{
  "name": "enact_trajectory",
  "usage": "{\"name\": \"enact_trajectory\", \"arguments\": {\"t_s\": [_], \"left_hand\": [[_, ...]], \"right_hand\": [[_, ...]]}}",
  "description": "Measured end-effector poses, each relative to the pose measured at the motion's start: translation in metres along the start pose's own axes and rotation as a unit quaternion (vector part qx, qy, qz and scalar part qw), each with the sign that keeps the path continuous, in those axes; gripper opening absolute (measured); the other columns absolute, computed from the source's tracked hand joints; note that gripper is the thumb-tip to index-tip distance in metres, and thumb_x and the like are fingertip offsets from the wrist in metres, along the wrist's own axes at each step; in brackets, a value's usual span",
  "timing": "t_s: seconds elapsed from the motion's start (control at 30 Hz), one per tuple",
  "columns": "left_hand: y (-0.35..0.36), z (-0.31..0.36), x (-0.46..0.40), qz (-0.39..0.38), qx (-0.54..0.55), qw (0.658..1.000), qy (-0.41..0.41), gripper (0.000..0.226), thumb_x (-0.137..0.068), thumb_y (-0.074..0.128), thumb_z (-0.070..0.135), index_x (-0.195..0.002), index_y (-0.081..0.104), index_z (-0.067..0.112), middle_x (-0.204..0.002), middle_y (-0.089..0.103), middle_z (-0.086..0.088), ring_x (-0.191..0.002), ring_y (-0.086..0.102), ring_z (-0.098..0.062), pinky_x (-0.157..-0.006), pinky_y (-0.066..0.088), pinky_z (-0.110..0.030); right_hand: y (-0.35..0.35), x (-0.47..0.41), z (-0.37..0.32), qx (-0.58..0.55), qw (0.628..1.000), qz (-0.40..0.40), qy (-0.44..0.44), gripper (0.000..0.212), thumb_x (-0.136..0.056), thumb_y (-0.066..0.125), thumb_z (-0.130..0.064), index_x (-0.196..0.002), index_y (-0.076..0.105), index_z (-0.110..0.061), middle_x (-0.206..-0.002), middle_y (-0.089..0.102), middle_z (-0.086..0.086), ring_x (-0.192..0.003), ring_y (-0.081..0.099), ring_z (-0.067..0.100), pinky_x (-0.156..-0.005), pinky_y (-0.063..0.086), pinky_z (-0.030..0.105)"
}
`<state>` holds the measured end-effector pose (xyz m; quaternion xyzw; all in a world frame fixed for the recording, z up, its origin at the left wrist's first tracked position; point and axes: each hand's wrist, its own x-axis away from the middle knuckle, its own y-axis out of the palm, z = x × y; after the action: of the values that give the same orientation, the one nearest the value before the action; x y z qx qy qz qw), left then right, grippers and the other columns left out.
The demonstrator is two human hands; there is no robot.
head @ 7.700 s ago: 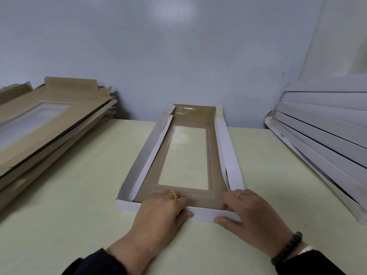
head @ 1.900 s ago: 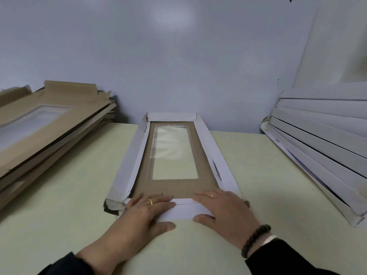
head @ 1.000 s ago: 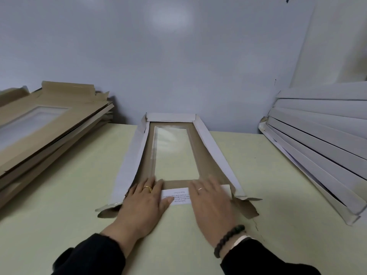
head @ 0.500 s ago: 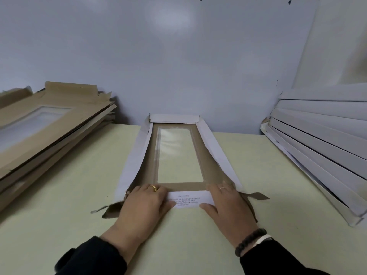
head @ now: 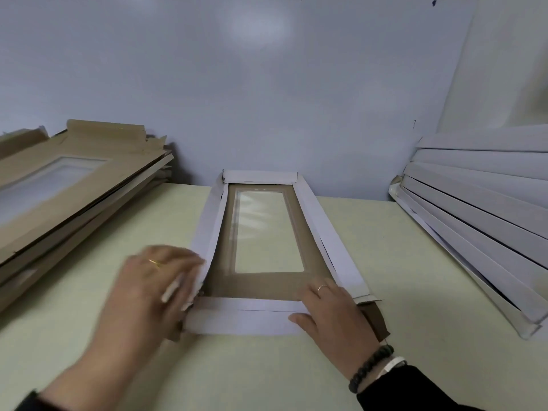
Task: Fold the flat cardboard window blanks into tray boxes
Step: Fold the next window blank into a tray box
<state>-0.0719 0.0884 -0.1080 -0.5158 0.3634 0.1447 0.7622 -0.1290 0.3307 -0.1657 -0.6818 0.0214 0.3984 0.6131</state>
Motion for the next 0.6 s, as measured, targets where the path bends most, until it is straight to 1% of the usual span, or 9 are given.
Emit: {"name": "enact_trajectory", "arguments": {"t_s": [0.03, 0.13, 0.17, 0.23, 0.3, 0.37, 0.4, 0.5, 0.6], "left_hand": [[-0.006, -0.011, 0.000, -0.005, -0.010, 0.998, -0.057, 0.018, -0.086, 0.053, 0.012, -0.087, 0.071, 0.015, -0.088, 0.068, -0.001, -0.078, 0.053, -0.013, -0.070, 0.039, -0.026], [-0.002, -0.037, 0.016, -0.163, 0.113, 0.959, -0.204, 0.048, -0.080, 0.054, -0.015, -0.080, 0.069, 0.030, -0.084, 0.068, 0.014, -0.065, 0.057, -0.004, -0.059, 0.040, -0.014], [0.002, -0.042, 0.023, -0.197, 0.163, 0.937, -0.237, 0.053, -0.078, 0.050, -0.019, -0.081, 0.070, 0.030, -0.083, 0.069, 0.016, -0.060, 0.057, -0.002, -0.056, 0.040, -0.010], [0.006, -0.048, 0.030, -0.220, 0.197, 0.919, -0.260, 0.052, -0.076, 0.045, -0.023, -0.089, 0.070, 0.021, -0.097, 0.069, 0.015, -0.062, 0.060, 0.001, -0.056, 0.042, -0.007], [0.010, -0.052, 0.032, -0.211, 0.241, 0.907, -0.274, 0.037, -0.076, 0.056, -0.019, -0.087, 0.070, 0.013, -0.109, 0.066, 0.014, -0.079, 0.062, 0.008, -0.066, 0.044, -0.004], [0.011, -0.054, 0.032, -0.216, 0.270, 0.900, -0.267, 0.019, -0.072, 0.074, -0.001, -0.079, 0.073, 0.016, -0.112, 0.064, 0.019, -0.096, 0.060, 0.011, -0.078, 0.043, -0.003], [0.009, -0.054, 0.031, -0.216, 0.283, 0.896, -0.266, 0.011, -0.070, 0.076, 0.010, -0.078, 0.076, 0.018, -0.110, 0.065, 0.020, -0.100, 0.058, 0.011, -0.082, 0.042, -0.003], [0.006, -0.057, 0.030, -0.216, 0.312, 0.889, -0.256, 0.017, -0.072, 0.063, 0.022, -0.078, 0.078, 0.016, -0.104, 0.068, 0.022, -0.102, 0.056, 0.013, -0.080, 0.042, -0.002], [0.007, -0.054, 0.028, -0.194, 0.353, 0.874, -0.274, 0.019, -0.077, 0.060, 0.020, -0.079, 0.077, 0.014, -0.102, 0.071, 0.013, -0.094, 0.065, 0.000, -0.077, 0.047, -0.008]], "right_hand": [[0.000, 0.000, 0.000, -0.011, 1.000, 0.007, 0.002, 0.033, -0.049, 0.089, -0.037, -0.060, 0.062, -0.021, -0.061, 0.057, -0.007, -0.055, 0.057, 0.012, -0.054, 0.040, 0.018], [0.002, -0.001, 0.000, -0.034, 0.999, 0.016, -0.011, 0.033, -0.052, 0.088, -0.020, -0.059, 0.056, -0.019, -0.062, 0.054, -0.006, -0.053, 0.055, 0.015, -0.062, 0.033, 0.029], [0.001, -0.002, -0.001, -0.034, 0.999, 0.014, -0.016, 0.034, -0.053, 0.088, -0.017, -0.059, 0.055, -0.019, -0.061, 0.053, -0.006, -0.052, 0.053, 0.015, -0.061, 0.033, 0.029], [-0.002, -0.002, -0.002, -0.034, 0.999, 0.017, -0.018, 0.033, -0.056, 0.086, -0.014, -0.060, 0.053, -0.018, -0.061, 0.052, -0.006, -0.049, 0.050, 0.014, -0.052, 0.034, 0.022], [-0.008, 0.001, -0.002, -0.042, 0.998, 0.037, -0.019, 0.028, -0.065, 0.081, -0.012, -0.061, 0.053, -0.017, -0.061, 0.052, -0.006, -0.047, 0.048, 0.014, -0.046, 0.037, 0.021], [-0.015, 0.005, -0.003, -0.048, 0.997, 0.062, -0.026, 0.020, -0.078, 0.065, -0.016, -0.062, 0.053, -0.016, -0.059, 0.050, -0.005, -0.046, 0.048, 0.014, -0.048, 0.032, 0.019], [-0.019, 0.007, -0.003, -0.051, 0.996, 0.071, -0.032, 0.019, -0.081, 0.054, -0.019, -0.061, 0.053, -0.015, -0.058, 0.050, -0.006, -0.046, 0.047, 0.015, -0.051, 0.032, 0.022], [-0.031, 0.015, -0.002, -0.061, 0.994, 0.072, -0.054, 0.022, -0.078, 0.042, -0.022, -0.060, 0.053, -0.016, -0.058, 0.050, -0.006, -0.047, 0.047, 0.014, -0.052, 0.031, 0.023], [-0.038, 0.025, -0.001, -0.072, 0.991, 0.057, -0.096, 0.021, -0.076, 0.044, -0.022, -0.057, 0.053, -0.017, -0.056, 0.049, -0.006, -0.047, 0.046, 0.014, -0.048, 0.033, 0.022]]}}
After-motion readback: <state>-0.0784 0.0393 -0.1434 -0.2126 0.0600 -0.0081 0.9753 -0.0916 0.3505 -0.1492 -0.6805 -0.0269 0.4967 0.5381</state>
